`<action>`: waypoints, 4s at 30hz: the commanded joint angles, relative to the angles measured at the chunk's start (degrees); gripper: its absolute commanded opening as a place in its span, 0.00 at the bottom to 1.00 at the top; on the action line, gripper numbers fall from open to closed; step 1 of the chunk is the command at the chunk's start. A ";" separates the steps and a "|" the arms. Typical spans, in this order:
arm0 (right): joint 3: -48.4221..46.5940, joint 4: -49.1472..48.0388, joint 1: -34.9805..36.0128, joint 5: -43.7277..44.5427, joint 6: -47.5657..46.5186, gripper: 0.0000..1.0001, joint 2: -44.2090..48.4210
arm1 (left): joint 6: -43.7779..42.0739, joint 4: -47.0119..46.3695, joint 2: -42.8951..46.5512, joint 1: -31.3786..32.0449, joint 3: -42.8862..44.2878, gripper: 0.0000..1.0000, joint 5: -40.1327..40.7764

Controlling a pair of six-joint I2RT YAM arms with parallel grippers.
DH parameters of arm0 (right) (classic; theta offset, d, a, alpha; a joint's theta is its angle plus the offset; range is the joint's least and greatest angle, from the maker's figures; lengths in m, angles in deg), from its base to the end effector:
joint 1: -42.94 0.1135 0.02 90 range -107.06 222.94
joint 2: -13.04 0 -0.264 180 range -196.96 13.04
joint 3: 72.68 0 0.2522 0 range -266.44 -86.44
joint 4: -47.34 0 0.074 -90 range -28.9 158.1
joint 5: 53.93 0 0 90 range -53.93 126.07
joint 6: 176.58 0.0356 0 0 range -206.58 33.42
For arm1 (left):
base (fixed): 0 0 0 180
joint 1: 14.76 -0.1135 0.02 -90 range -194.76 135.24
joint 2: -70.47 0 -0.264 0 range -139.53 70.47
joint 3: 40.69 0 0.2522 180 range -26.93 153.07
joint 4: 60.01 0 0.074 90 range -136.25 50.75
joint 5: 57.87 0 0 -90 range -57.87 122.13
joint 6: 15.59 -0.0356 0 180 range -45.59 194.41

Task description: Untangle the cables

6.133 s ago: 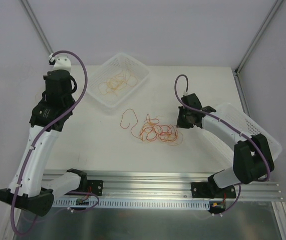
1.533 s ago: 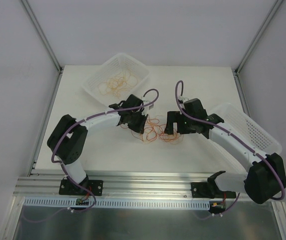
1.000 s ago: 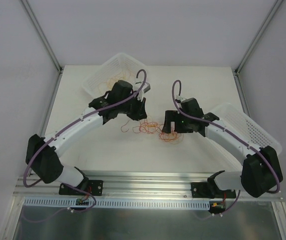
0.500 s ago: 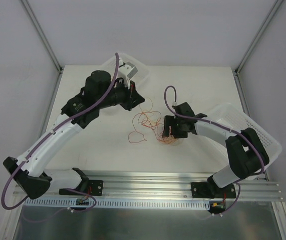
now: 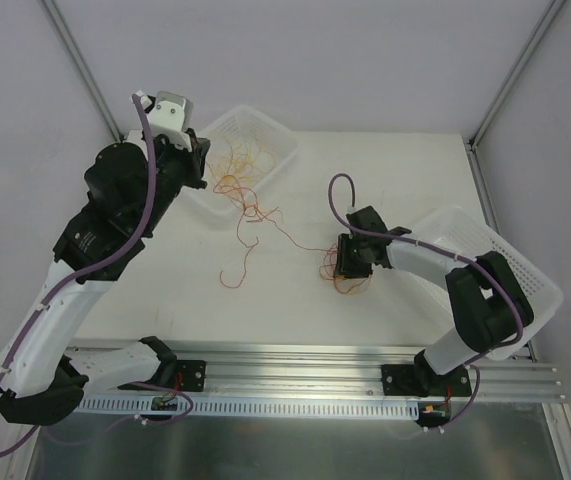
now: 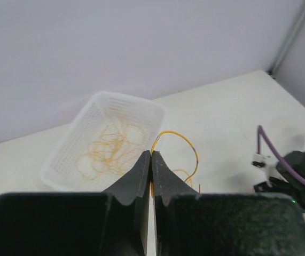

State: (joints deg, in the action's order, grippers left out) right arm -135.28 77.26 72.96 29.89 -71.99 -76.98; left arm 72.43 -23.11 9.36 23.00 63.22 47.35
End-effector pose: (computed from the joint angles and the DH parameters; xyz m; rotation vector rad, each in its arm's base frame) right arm 0.2604 0.1549 0.1693 -0.3932 2.5932 0.4226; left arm 0.1522 -0.1061 0.5271 0.2935 1.4497 -0.3123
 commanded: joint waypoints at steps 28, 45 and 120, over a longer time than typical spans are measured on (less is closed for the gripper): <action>-6.89 -15.36 8.47 -11.76 -3.35 0.79 24.01 | 13.93 0.33 -3.94 0.30 -2.61 0.00 -20.32; -2.76 -19.77 10.41 -4.73 1.93 0.77 20.94 | 17.00 -1.16 -6.84 1.09 -0.41 0.00 -22.60; -2.93 0.71 -8.93 -7.44 -7.64 0.11 11.79 | -5.06 3.67 -2.62 -0.58 6.09 0.00 -1.95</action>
State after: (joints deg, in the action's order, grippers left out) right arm -135.35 76.89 63.47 22.35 -78.98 -64.94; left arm 65.46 -18.52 6.89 22.62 69.08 51.26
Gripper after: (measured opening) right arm 0.095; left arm 0.007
